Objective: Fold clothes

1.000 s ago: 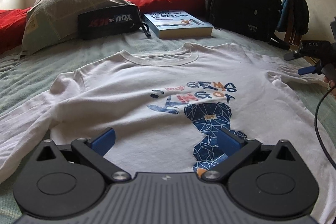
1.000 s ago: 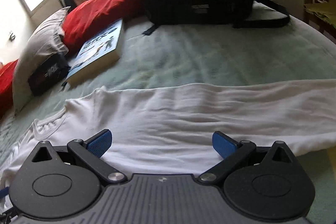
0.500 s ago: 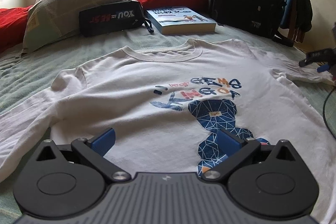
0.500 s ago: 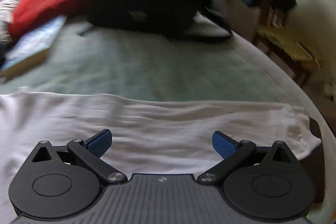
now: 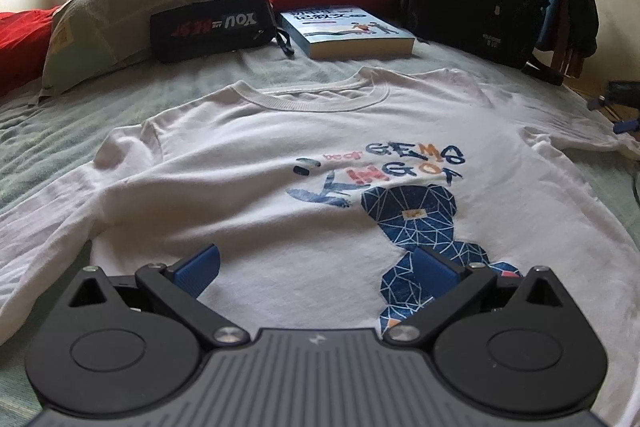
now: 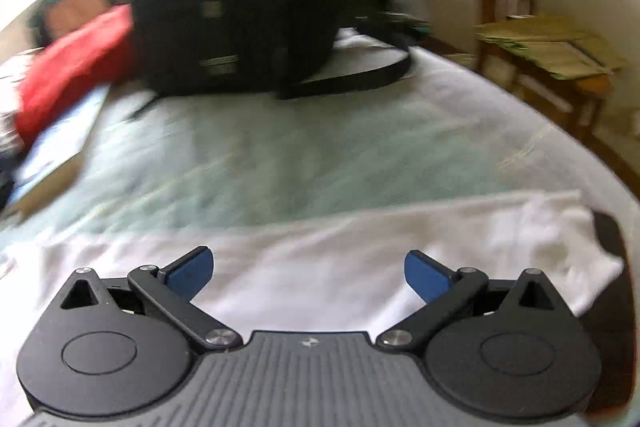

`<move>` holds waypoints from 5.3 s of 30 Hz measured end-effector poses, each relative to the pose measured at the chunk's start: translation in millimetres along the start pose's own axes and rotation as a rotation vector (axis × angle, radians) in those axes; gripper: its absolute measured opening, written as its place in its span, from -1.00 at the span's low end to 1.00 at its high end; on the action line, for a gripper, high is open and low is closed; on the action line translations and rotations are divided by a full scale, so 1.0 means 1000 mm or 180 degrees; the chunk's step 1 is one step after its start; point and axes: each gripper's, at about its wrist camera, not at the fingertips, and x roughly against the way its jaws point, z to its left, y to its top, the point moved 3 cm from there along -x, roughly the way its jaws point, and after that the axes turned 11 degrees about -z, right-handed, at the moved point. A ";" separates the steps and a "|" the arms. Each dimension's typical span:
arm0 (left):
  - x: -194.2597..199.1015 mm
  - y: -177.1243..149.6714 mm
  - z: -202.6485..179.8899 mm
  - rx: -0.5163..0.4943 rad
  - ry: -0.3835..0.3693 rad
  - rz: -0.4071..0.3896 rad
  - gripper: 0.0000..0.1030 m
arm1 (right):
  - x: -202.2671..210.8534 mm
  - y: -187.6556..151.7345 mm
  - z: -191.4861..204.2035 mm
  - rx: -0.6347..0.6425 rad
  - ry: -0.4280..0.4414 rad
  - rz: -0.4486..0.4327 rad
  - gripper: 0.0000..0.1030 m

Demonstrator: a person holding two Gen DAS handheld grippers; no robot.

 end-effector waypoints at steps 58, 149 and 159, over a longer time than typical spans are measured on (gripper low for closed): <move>0.003 0.001 0.002 0.0041 -0.0078 -0.0001 0.98 | -0.028 -0.026 0.198 0.0719 0.0348 0.0404 1.00; 0.101 -0.051 -0.093 -0.0208 0.0289 0.0153 0.98 | 0.169 -0.226 0.200 0.1735 0.1419 0.0166 1.00; 0.094 -0.061 -0.081 -0.0016 0.0379 0.0352 0.99 | 0.169 -0.229 0.200 0.1750 0.1423 0.0117 1.00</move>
